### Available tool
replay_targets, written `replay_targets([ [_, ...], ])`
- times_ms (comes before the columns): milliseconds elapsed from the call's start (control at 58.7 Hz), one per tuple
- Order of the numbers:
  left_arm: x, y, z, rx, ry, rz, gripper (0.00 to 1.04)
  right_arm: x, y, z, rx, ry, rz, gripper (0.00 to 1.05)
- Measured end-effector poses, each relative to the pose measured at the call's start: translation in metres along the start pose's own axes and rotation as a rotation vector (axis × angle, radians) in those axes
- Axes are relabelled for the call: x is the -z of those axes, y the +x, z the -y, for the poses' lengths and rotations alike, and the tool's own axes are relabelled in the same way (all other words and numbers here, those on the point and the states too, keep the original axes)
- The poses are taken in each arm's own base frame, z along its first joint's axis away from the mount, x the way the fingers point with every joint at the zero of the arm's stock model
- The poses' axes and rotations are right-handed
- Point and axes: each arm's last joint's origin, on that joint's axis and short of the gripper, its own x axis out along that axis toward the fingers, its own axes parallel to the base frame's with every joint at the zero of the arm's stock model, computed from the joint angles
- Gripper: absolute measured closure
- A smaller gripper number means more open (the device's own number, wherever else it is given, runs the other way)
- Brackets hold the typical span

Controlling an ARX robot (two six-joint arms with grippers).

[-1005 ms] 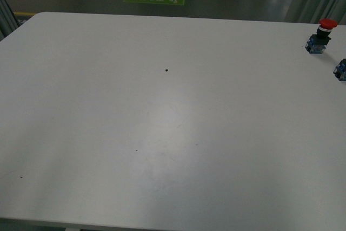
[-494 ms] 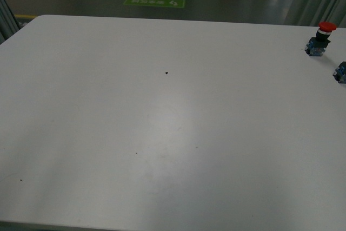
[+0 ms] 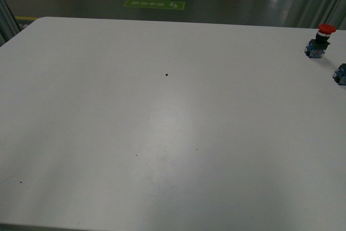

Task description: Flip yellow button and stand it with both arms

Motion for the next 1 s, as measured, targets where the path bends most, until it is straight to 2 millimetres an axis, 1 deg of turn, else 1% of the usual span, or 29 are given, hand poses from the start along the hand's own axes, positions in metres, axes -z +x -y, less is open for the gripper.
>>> replay_targets([
  [102,0.000,0.000,0.000,0.000,0.000,0.000,0.07,0.005,-0.007,0.000,-0.001,0.000,-0.037,1.01],
  [153,0.000,0.000,0.000,0.000,0.000,0.000,0.07,0.004,-0.010,0.000,-0.001,0.000,-0.018,1.01],
  [409,0.000,0.000,0.000,0.000,0.000,0.000,0.07,0.003,-0.011,0.000,-0.001,-0.002,-0.007,1.01],
  [511,0.000,0.000,0.000,0.000,0.000,0.000,0.07,0.003,-0.011,0.000,0.000,-0.001,-0.007,0.84],
  [545,0.000,0.000,0.000,0.000,0.000,0.000,0.07,0.003,-0.011,0.000,0.000,-0.001,-0.007,0.77],
  [562,0.000,0.000,0.000,0.000,0.000,0.000,0.07,0.003,-0.011,0.000,0.000,-0.001,-0.007,0.75],
  [596,0.000,0.000,0.000,0.000,0.000,0.000,0.07,0.003,-0.011,0.000,0.000,-0.001,-0.007,0.68],
  [613,0.000,0.000,0.000,0.000,0.000,0.000,0.07,0.003,-0.011,0.000,0.000,-0.001,-0.007,0.66],
  [698,0.000,0.000,0.000,0.000,0.000,0.000,0.07,0.003,-0.011,0.000,0.000,-0.001,-0.008,0.50],
  [749,0.000,0.000,0.000,0.000,0.000,0.000,0.07,0.003,-0.011,0.000,0.000,-0.001,-0.008,0.43],
  [818,0.000,0.000,0.000,0.000,0.000,0.000,0.07,0.003,-0.011,0.000,0.000,-0.001,-0.008,0.25],
  [903,0.000,0.000,0.000,0.000,0.000,0.000,0.07,0.003,-0.011,0.000,0.000,-0.001,-0.008,0.08],
  [920,0.000,0.000,0.000,0.000,0.000,0.000,0.07,0.003,-0.011,0.000,0.000,0.000,-0.008,0.05],
  [1005,0.000,0.000,0.000,0.000,0.000,0.000,0.07,0.003,-0.011,0.000,0.000,0.000,-0.008,0.08],
])
